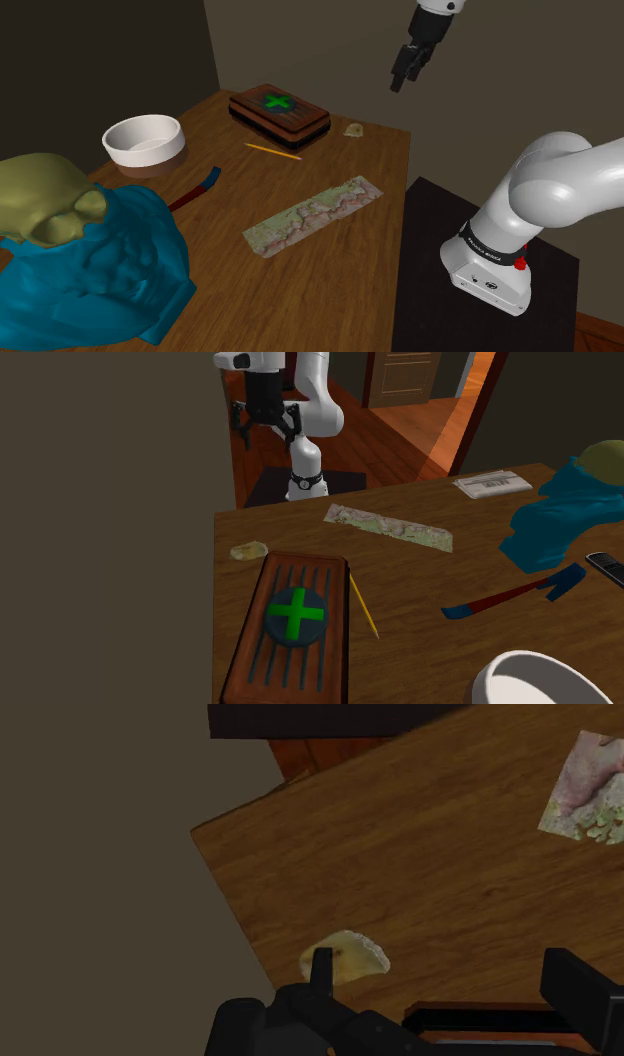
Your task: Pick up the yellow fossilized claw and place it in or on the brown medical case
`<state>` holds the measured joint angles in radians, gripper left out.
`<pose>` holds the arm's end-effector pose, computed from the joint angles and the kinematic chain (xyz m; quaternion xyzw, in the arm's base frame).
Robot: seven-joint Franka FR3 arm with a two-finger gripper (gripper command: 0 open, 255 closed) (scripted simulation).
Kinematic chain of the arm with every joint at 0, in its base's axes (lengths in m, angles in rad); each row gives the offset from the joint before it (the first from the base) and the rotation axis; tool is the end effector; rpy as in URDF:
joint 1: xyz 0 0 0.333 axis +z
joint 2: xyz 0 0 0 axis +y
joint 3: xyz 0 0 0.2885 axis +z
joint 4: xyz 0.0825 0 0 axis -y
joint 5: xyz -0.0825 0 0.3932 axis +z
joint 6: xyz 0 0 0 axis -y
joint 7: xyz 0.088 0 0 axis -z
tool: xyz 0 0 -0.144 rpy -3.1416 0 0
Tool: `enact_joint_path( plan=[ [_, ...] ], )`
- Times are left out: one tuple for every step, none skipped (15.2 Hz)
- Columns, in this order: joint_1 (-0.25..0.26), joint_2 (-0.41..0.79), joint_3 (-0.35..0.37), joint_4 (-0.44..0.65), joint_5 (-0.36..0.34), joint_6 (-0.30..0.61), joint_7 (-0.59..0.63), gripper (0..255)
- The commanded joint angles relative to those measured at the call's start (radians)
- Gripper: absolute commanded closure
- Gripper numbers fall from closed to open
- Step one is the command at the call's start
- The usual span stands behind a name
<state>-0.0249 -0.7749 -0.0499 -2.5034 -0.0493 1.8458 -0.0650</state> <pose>0.3614 -0.0328 0.4835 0.9983 0.0065 0.0578 0.0103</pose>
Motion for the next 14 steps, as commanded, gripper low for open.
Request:
enact_joint_path(
  plan=[
    [0.001,0.026,-0.016,-0.053,0.022,0.11,0.009,0],
    [0.002,0.044,-0.025,-0.072,0.034,0.162,0.011,0],
    [0.004,0.065,-0.034,-0.09,0.046,0.215,0.012,0],
    [0.008,0.089,-0.043,-0.105,0.059,0.268,0.012,0],
    [0.012,0.115,-0.052,-0.119,0.074,0.321,0.01,0],
    [0.017,0.143,-0.062,-0.131,0.09,0.375,0.008,0],
    [0.024,0.173,-0.072,-0.141,0.107,0.429,0.003,0],
    [0.033,0.205,-0.084,-0.149,0.127,0.483,-0.003,0],
    [0.044,0.24,-0.096,-0.154,0.15,0.536,-0.012,0],
    [0.047,0.249,-0.099,-0.155,0.156,0.551,-0.015,0],
    [0.05,0.261,-0.1,-0.16,0.16,0.567,-0.017,0],
    [0.053,0.273,-0.1,-0.165,0.163,0.584,-0.019,0],
    [0.056,0.285,-0.101,-0.169,0.166,0.6,-0.021,0],
    [0.059,0.297,-0.102,-0.173,0.17,0.617,-0.023,0]
  ],
)
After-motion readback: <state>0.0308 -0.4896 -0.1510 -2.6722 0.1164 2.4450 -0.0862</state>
